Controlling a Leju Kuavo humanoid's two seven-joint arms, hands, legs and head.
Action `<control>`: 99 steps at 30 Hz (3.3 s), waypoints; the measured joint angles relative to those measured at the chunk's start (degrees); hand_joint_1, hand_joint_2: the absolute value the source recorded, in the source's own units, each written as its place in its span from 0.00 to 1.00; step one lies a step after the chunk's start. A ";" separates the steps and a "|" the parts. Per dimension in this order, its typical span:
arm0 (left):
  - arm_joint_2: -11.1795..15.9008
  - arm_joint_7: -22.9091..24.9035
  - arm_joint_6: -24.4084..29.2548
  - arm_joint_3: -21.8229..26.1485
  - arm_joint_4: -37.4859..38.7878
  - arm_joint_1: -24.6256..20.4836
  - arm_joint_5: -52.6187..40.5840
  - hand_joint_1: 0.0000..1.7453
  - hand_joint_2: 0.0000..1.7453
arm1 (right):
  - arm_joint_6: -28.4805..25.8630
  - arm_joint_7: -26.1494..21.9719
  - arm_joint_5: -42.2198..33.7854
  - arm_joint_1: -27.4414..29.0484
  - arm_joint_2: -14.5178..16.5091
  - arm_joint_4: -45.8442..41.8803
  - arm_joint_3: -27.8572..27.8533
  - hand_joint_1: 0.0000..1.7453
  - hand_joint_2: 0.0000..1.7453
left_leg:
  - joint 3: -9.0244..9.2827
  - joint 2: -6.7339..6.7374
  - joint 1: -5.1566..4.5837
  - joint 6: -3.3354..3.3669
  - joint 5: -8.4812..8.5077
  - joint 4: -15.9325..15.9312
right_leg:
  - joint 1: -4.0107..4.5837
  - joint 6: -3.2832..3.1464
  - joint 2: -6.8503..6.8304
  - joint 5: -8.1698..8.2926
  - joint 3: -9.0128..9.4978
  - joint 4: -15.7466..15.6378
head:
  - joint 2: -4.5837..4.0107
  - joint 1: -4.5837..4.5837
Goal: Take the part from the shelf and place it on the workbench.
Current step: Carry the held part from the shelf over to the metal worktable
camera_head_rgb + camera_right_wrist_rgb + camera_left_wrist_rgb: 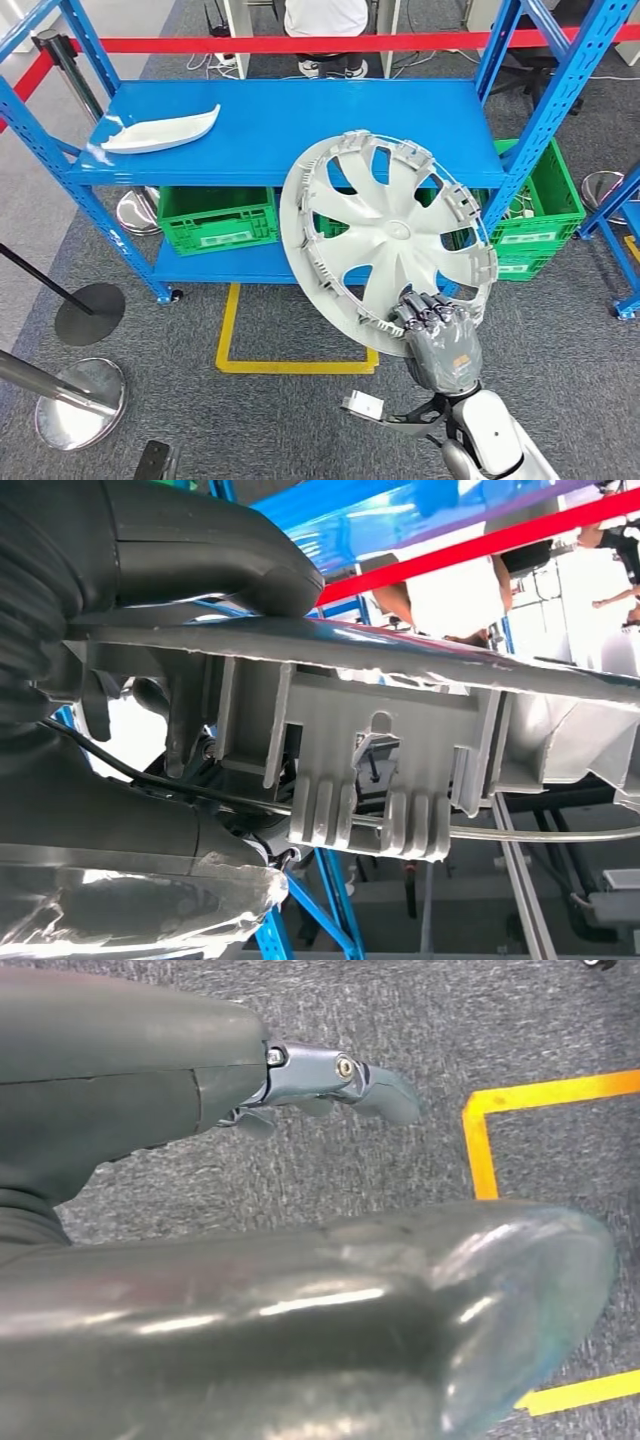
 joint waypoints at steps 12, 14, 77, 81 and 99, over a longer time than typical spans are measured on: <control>0.47 0.18 -0.79 0.11 0.00 -0.47 -0.22 0.00 0.00 | 0.01 11.06 0.00 -5.86 -3.06 3.28 8.45 1.00 1.00 | -4.08 0.19 -0.52 3.46 5.45 -5.47 | -0.08 2.47 -0.02 -9.15 -4.26 17.88 | 0.00 0.30; 0.56 0.21 -0.99 0.16 0.00 -0.56 -0.22 0.00 0.00 | 0.01 14.32 -0.01 -7.68 -3.55 4.25 11.06 1.00 1.00 | -5.97 0.14 -0.55 3.18 7.04 -5.35 | 0.03 1.98 0.00 -6.61 1.24 12.36 | 0.00 0.31; 1.75 1.81 -1.19 2.91 0.07 -0.62 -2.31 0.00 0.00 | 0.07 41.09 -0.15 -28.36 -9.42 14.34 43.22 1.00 1.00 | 0.46 0.26 -0.24 2.95 1.88 -5.12 | 0.16 1.95 -0.03 -4.89 -4.19 11.35 | 0.00 0.37; 1.74 1.80 -1.21 2.96 0.07 -0.62 -2.54 0.00 0.00 | 0.19 41.09 -0.11 -29.51 -10.07 13.48 43.59 1.00 1.00 | -0.89 0.19 -0.68 2.55 2.87 -4.64 | 0.22 1.28 0.15 -2.88 3.35 0.80 | 0.00 0.25; 1.73 2.01 -1.23 3.02 0.07 -0.60 -3.39 0.00 0.00 | 2.72 41.16 -0.17 -30.34 -11.75 11.33 43.60 1.00 1.00 | -2.90 -0.31 -0.16 2.91 5.30 -5.54 | 0.38 1.96 -0.10 -3.56 -0.05 3.72 | 0.00 0.49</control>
